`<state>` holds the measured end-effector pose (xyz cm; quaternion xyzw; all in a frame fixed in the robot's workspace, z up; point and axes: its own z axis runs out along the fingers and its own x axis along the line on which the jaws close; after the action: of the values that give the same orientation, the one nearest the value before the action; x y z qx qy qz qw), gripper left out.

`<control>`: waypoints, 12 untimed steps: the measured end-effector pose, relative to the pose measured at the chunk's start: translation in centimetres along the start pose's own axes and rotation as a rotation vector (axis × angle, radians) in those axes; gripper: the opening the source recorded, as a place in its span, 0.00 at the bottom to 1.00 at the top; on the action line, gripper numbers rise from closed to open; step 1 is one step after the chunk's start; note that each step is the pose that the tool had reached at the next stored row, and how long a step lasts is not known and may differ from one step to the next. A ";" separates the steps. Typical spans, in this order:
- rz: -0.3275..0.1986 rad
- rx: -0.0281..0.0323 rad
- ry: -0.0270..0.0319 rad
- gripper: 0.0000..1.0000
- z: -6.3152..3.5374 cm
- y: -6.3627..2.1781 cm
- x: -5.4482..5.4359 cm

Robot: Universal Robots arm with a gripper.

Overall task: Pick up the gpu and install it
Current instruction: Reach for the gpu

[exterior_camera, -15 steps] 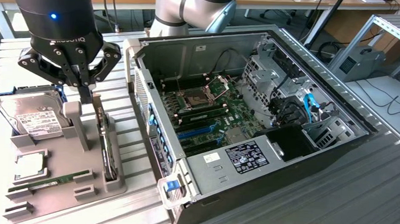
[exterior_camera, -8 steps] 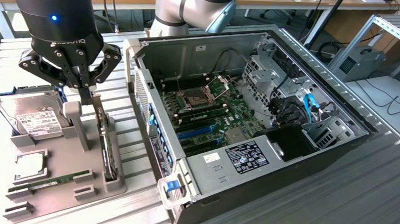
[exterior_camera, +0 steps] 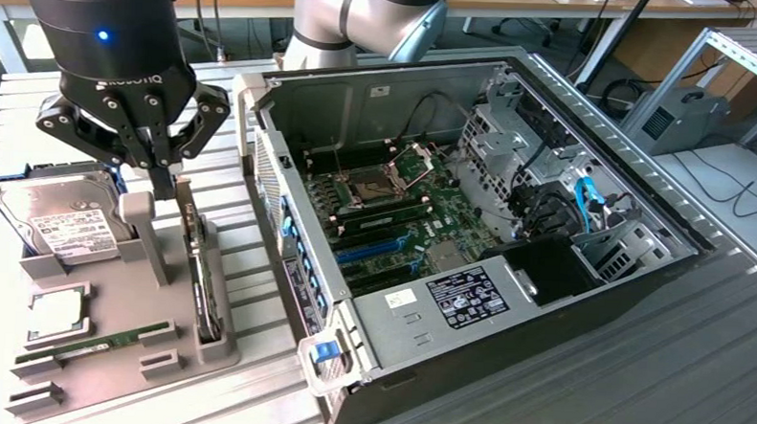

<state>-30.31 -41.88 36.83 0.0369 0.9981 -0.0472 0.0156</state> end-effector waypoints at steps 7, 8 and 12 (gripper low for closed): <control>0.000 0.0048 -0.0004 0.11 0.09 0.00 0.0; 0.000 0.0052 -0.0004 0.11 0.10 0.00 0.0; 0.000 0.0064 -0.0005 0.11 0.15 -0.01 0.0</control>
<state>-30.31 -41.90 36.68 0.0368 0.9979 -0.0504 0.0158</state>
